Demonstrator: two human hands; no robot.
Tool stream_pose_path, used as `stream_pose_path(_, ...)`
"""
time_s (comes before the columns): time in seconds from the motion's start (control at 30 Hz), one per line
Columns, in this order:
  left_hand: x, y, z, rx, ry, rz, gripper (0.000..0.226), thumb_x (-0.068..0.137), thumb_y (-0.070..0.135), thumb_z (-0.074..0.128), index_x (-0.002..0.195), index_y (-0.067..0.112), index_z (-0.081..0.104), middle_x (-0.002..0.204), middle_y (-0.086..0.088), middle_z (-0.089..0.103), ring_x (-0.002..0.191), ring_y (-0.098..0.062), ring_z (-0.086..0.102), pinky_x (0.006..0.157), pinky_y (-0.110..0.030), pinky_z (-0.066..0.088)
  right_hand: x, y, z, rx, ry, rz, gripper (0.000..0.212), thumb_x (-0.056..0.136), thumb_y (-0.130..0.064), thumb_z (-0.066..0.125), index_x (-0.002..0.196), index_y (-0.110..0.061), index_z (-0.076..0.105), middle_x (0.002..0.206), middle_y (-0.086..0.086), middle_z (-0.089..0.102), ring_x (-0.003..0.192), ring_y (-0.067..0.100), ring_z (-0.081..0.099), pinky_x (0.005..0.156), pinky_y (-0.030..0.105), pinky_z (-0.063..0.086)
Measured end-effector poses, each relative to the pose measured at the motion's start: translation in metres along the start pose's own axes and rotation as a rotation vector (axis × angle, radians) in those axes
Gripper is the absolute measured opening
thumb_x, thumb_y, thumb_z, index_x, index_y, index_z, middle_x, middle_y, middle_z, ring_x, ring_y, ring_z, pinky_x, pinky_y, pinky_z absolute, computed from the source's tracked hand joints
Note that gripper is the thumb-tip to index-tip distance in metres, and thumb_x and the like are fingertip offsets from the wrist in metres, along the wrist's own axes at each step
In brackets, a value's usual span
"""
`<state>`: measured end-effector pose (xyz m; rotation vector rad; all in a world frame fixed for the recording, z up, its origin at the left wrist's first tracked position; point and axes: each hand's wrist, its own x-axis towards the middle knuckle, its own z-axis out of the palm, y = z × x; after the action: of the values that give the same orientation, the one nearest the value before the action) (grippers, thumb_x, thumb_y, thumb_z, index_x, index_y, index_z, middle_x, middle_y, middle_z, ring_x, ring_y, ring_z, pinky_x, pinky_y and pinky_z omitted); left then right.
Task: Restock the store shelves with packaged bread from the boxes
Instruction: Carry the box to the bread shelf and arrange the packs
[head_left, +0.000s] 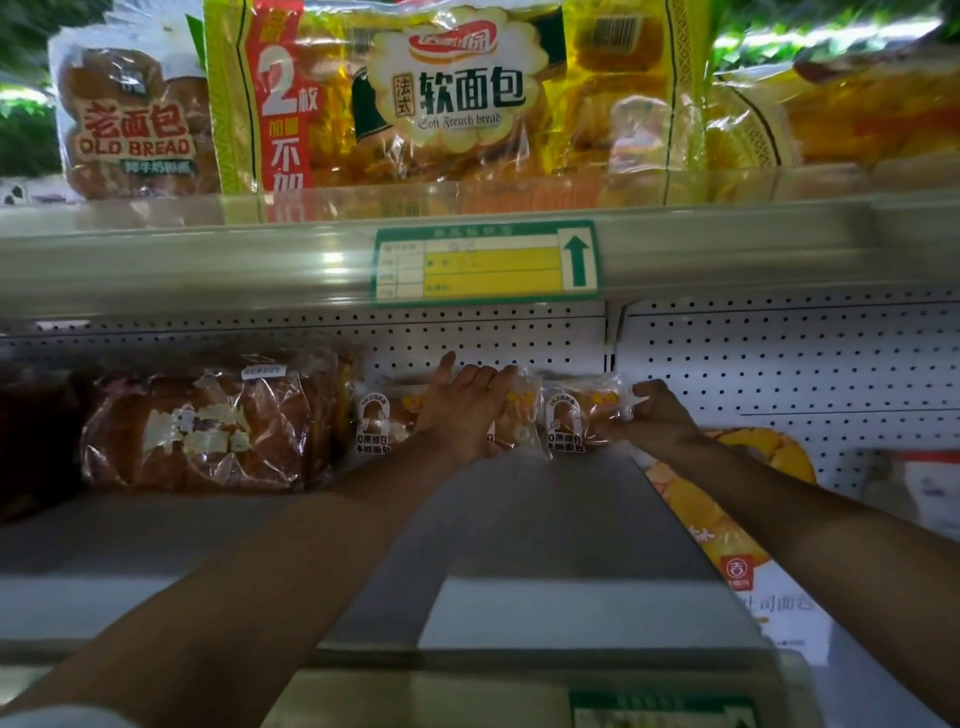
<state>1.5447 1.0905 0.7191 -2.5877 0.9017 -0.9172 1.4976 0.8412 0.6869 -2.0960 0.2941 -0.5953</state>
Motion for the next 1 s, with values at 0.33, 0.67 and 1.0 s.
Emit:
stream_pose_path(0.33, -0.049, -0.024, -0.039, -0.643, 0.037, -0.202, 0.045, 0.083, 0.045, 0.073, 0.122, 0.026, 0.061, 0.121, 0.005, 0.062, 0.113, -0.018, 0.059, 0.093, -0.032, 0.048, -0.062, -0.074, -0.01, -0.123, -0.01, -0.428, 0.015, 0.082, -0.009, 0.075, 0.095, -0.012, 0.068, 0.102, 0.01, 0.066, 0.097, 0.029, 0.065, 0.091, 0.046, 0.053)
stream_pose_path(0.67, -0.165, -0.045, -0.095, -1.555, 0.229, -0.515, 0.011, 0.09, -0.003, 0.065, 0.095, 0.005, 0.071, 0.077, -0.001, 0.07, 0.058, -0.004, 0.064, 0.052, -0.014, 0.051, -0.158, -0.166, 0.056, 0.096, -0.338, -0.511, 0.008, 0.088, -0.009, 0.07, 0.089, -0.002, 0.072, 0.074, 0.011, 0.072, 0.064, 0.019, 0.067, 0.064, 0.033, 0.057)
stream_pose_path(1.0, -0.351, -0.157, -0.111, -1.388, 0.498, -0.76, 0.008, 0.096, 0.018, 0.063, 0.1, 0.021, 0.07, 0.085, -0.001, 0.075, 0.068, -0.016, 0.069, 0.056, -0.027, 0.053, -0.262, -0.261, 0.217, 0.239, -0.596, -0.58, 0.008, 0.095, -0.008, 0.059, 0.095, -0.006, 0.066, 0.069, 0.006, 0.067, 0.045, 0.006, 0.059, 0.043, 0.018, 0.043)
